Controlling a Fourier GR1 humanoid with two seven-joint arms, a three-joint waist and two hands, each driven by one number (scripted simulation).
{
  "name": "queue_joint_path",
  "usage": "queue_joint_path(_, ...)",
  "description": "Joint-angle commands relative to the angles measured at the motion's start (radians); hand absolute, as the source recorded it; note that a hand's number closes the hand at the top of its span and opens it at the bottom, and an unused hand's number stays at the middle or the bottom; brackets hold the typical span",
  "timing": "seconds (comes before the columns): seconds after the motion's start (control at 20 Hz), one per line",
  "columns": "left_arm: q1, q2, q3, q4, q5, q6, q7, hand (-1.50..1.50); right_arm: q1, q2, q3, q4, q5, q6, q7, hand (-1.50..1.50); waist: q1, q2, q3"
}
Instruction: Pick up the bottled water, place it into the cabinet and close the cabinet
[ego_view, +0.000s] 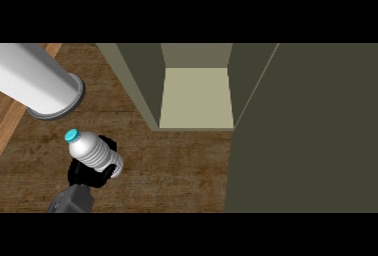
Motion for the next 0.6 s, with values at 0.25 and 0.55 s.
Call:
queue_joint_path(0.25, 0.110, -0.118, -0.148, -0.436, 0.025, 0.181, 0.183, 1.50, -0.038, 0.043, 0.057, 0.066, 0.052, -0.048, -0.012, -1.50, 0.004, -0.002, 0.001)
queue_joint_path(0.55, 0.050, -0.120, -0.298, -0.565, 0.050, 0.406, 0.247, 1.50, -0.006, 0.015, 0.082, -0.032, 0.023, -0.057, 0.046, -1.50, -0.007, 0.000, 0.000)
